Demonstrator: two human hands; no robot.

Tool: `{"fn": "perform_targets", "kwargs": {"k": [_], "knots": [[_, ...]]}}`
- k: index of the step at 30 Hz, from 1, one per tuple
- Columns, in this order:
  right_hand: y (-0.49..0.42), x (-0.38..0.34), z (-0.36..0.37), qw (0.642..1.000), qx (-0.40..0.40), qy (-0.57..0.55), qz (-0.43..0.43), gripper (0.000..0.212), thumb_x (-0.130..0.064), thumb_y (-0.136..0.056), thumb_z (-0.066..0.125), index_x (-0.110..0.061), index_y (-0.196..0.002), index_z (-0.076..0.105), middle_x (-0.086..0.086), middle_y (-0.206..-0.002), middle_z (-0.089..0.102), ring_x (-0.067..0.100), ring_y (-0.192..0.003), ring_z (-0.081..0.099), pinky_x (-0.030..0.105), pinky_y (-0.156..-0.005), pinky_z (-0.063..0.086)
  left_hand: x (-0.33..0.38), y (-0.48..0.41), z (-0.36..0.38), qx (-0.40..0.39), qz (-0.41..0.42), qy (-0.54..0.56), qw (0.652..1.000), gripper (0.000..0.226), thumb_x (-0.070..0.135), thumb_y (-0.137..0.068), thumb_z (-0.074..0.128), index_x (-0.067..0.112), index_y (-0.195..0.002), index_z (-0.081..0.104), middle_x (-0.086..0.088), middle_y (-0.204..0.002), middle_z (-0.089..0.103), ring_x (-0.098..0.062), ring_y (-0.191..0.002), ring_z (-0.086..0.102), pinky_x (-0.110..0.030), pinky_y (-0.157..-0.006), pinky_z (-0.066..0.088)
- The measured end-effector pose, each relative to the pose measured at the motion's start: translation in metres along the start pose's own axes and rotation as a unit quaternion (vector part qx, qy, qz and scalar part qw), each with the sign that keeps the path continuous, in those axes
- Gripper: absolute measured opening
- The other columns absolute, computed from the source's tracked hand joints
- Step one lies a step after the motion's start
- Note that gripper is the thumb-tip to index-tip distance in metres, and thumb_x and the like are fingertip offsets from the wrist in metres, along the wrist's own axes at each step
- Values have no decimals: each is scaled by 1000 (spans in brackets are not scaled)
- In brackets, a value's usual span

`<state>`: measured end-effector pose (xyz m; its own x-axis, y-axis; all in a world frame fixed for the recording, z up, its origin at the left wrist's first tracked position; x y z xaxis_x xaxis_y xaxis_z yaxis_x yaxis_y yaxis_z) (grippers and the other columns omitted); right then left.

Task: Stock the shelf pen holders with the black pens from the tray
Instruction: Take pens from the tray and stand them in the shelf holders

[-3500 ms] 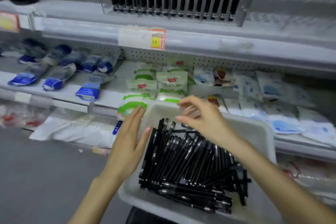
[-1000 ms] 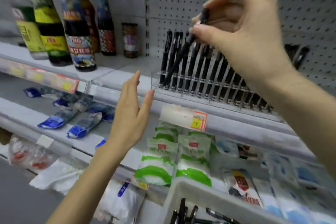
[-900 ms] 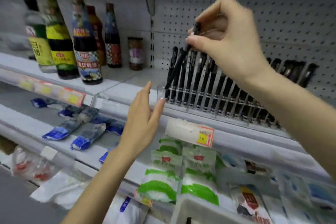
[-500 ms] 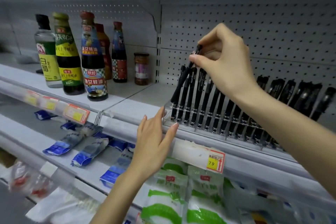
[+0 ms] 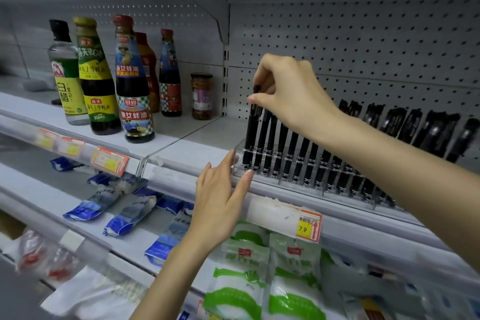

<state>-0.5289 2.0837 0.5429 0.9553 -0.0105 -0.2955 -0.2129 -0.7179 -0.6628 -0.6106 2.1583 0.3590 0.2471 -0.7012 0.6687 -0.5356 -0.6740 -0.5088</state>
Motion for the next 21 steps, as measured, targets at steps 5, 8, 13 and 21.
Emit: {"fn": "perform_targets", "kwargs": {"k": [5,8,13,21], "knots": [[-11,-8,1,999,-30,33,8,19,-17,-80,77,-10,-90,62,6,-89,64,21,-88,62,36,-82,54,-1,-1,0,-5,-2,0,1000,84,76,-78,12,32,-149,23,12,-144,42,-13,-142,21,-18,-111,0],[-17,-11,2,998,-41,52,18,19,-17,-78,78,-8,-88,64,9,-90,66,23,-89,63,35,-81,54,-1,0,0,-7,-7,0,1000,84,76,-78,12,32,-149,23,10,-144,42,-13,-142,21,-20,-113,1],[-20,-12,7,992,-52,114,10,21,-14,-79,77,-2,-90,63,14,-89,65,29,-86,62,41,-77,55,-2,-1,0,-10,-2,-3,1000,85,77,-79,11,31,-149,24,13,-145,41,-12,-141,24,-22,-115,2],[-10,-13,8,986,-64,153,-17,23,-14,-80,76,-1,-94,64,15,-89,65,31,-86,63,43,-76,55,3,0,-3,-9,-9,-1,1000,76,70,-86,18,28,-149,26,12,-143,42,-11,-140,22,-15,-109,-2]]}}
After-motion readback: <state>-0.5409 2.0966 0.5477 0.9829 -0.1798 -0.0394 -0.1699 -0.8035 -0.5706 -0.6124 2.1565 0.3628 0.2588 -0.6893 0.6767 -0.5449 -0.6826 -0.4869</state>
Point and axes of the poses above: each hand's wrist, its own y-axis away from the middle knuckle, its own z-axis out of the palm, x = y × z, the point moved 6 cm from there along -y, towards the middle knuckle
